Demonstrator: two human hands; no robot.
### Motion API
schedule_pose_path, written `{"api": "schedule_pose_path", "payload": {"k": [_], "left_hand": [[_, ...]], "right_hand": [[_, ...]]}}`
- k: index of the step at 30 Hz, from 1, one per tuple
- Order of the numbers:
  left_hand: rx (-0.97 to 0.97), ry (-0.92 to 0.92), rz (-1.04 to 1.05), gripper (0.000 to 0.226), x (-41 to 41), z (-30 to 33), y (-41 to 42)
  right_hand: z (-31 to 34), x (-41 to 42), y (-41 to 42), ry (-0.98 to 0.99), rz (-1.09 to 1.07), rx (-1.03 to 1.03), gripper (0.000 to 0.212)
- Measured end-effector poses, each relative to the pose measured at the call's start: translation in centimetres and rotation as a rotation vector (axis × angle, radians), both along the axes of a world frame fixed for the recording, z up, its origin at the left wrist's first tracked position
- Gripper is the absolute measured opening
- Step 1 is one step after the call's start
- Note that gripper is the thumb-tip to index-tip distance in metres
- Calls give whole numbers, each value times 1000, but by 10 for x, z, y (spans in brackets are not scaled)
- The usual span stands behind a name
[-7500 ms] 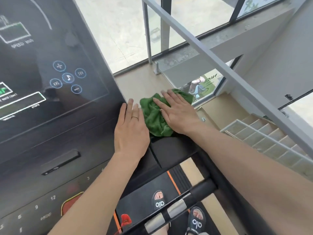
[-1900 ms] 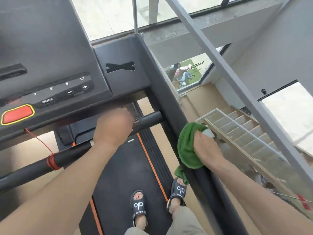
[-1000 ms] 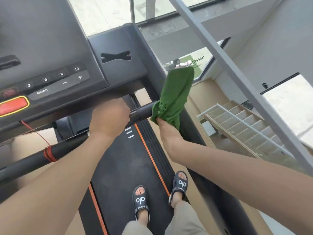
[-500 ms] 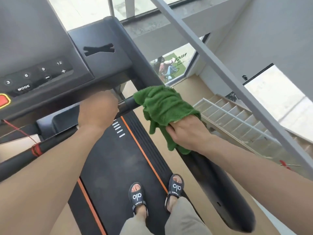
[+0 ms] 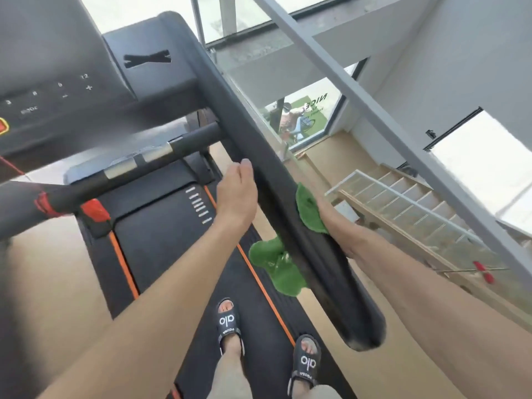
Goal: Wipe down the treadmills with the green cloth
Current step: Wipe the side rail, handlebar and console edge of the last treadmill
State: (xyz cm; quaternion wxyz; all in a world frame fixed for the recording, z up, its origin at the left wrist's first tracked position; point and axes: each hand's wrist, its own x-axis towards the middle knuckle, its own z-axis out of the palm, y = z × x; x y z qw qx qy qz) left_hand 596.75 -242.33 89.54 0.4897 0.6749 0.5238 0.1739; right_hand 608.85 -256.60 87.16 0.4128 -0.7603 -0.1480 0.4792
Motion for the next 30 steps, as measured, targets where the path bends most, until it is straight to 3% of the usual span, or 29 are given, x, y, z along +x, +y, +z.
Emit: {"api": "schedule_pose_path", "payload": {"k": [2, 7, 11, 14, 17, 24, 27, 30], "left_hand": [[-20, -26, 42, 32, 18, -5, -39], [96, 42, 69, 23, 28, -7, -56], [85, 71, 29, 26, 29, -8, -47], [58, 95, 22, 30, 29, -9, -40], [31, 136, 23, 25, 28, -6, -39], [2, 137, 63, 27, 31, 0, -49], [14, 129, 76, 27, 32, 0, -50], [26, 125, 93, 27, 32, -3, -49]], "right_hand": [[-3, -11, -52, -78, -20, -36, 50], [34, -54, -124, -344, 311, -134, 24], [33, -49, -93, -661, 494, -98, 46], [20, -40, -39, -863, 514, 21, 59], [11, -39, -46, -944, 601, 28, 57], [13, -64, -185, -1261, 982, 107, 40], [21, -57, -178, -1377, 1207, 23, 35], [24, -68, -124, -1467, 1484, -108, 48]]}}
